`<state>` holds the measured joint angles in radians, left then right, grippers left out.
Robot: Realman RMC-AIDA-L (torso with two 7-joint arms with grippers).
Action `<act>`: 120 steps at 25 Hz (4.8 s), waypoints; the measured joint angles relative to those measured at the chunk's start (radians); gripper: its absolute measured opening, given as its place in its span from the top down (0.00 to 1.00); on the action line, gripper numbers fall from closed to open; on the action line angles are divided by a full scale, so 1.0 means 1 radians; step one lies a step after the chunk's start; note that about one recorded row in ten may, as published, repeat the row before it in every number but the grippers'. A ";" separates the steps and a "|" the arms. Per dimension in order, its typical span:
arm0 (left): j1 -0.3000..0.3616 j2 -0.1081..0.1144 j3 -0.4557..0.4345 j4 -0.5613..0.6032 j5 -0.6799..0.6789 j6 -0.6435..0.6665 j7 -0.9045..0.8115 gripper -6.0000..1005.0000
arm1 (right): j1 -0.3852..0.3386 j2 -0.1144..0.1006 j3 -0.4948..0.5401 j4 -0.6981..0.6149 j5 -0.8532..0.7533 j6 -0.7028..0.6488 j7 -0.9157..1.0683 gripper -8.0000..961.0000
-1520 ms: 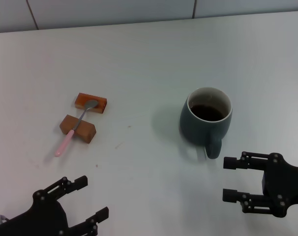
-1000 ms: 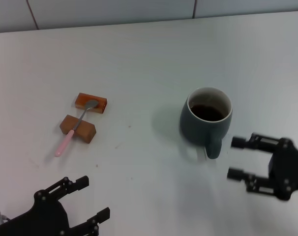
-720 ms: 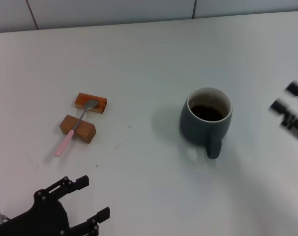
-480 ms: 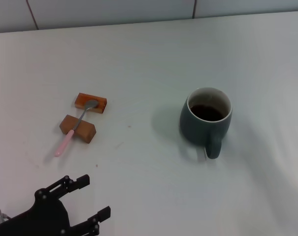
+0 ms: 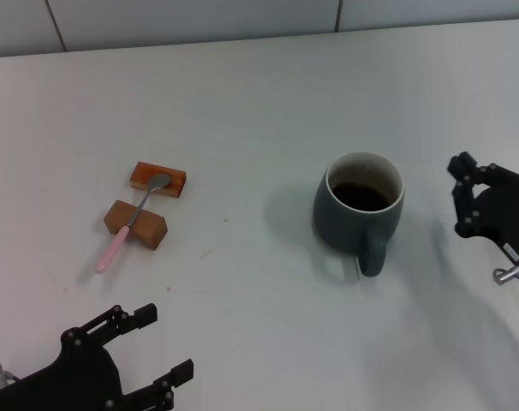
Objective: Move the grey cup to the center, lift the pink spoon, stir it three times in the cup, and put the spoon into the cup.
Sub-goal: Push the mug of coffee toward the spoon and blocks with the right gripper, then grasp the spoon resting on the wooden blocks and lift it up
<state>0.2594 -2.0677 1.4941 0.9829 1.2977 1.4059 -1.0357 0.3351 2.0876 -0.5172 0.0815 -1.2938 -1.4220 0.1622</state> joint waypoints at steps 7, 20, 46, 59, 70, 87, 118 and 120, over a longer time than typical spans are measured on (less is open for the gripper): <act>-0.002 0.000 0.000 0.001 0.000 0.005 0.000 0.21 | 0.035 0.000 -0.016 0.047 -0.019 0.008 -0.006 0.91; -0.003 0.000 0.000 0.001 0.000 0.007 -0.002 0.21 | 0.106 0.001 -0.030 0.121 -0.034 0.069 -0.026 0.91; -0.008 0.000 0.000 -0.006 0.000 0.007 0.003 0.22 | 0.234 0.000 0.011 0.270 -0.072 0.104 -0.077 0.92; -0.013 -0.001 -0.011 -0.018 -0.074 0.026 0.010 0.22 | -0.019 -0.010 -0.124 -0.288 -0.311 -0.389 0.551 0.86; -0.216 0.005 -0.238 -0.557 -0.360 0.350 -0.128 0.22 | -0.131 -0.009 -0.147 -0.422 -0.470 -0.502 0.563 0.46; -0.370 -0.001 -0.372 -0.999 -0.368 0.319 -0.173 0.23 | -0.128 -0.009 -0.146 -0.427 -0.481 -0.417 0.569 0.30; -0.408 -0.006 -0.387 -1.023 -0.363 0.154 -0.264 0.23 | -0.130 -0.009 -0.147 -0.427 -0.483 -0.418 0.583 0.30; -0.412 -0.007 -0.384 -1.023 -0.362 0.151 -0.266 0.23 | -0.129 -0.009 -0.147 -0.427 -0.483 -0.418 0.583 0.30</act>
<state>-0.1525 -2.0748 1.1102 -0.0403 0.9357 1.5569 -1.3022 0.2056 2.0785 -0.6642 -0.3451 -1.7763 -1.8404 0.7455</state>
